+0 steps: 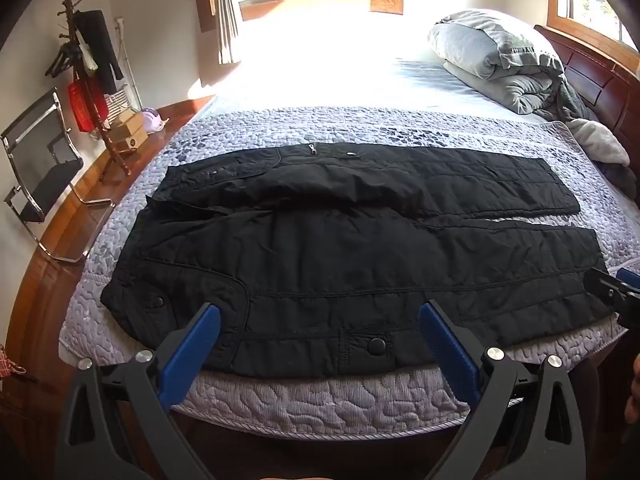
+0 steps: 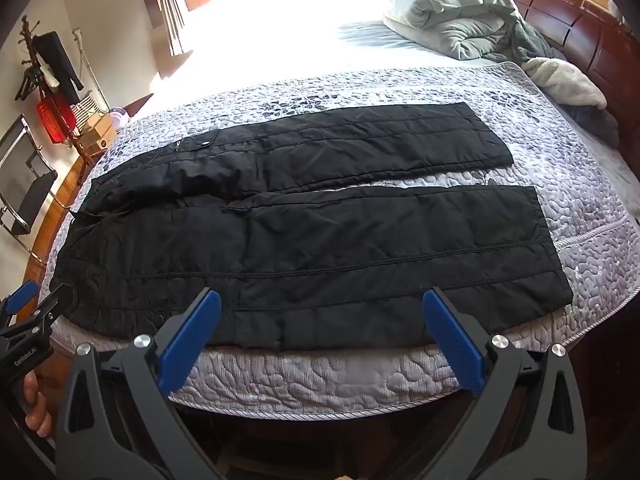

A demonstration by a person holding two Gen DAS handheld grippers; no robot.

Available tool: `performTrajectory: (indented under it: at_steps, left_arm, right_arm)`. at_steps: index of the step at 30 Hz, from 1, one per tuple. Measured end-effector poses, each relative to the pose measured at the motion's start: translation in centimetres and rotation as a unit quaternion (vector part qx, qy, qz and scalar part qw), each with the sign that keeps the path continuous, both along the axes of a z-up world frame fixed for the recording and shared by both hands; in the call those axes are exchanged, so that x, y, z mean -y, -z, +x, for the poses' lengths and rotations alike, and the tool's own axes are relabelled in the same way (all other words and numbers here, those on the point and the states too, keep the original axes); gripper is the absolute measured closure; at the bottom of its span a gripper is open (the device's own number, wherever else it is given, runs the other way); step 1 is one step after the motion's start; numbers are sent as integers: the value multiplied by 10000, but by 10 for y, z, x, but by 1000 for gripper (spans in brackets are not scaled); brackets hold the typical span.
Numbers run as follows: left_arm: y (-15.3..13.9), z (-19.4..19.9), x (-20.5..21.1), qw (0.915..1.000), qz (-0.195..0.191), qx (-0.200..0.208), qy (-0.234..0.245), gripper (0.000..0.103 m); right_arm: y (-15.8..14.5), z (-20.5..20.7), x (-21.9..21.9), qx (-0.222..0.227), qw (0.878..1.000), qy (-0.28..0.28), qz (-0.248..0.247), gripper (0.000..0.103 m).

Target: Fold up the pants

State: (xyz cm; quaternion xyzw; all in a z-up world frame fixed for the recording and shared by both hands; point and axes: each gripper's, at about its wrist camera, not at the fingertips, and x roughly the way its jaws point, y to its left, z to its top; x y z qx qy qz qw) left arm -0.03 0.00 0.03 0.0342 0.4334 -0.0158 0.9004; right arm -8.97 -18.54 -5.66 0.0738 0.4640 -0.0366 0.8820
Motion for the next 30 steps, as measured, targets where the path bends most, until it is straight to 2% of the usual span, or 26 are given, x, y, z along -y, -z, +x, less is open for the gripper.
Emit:
performTrajectory:
  at_steps: [13, 30]
  left_arm:
    - [-8, 2, 2, 10000, 7, -1, -24, 3]
    - [-2, 3, 3, 10000, 88, -2, 20, 3]
  right_arm:
    - [3, 3, 7, -15, 9999, 39, 154, 2]
    - [3, 1, 11, -10, 9998, 54, 205, 2]
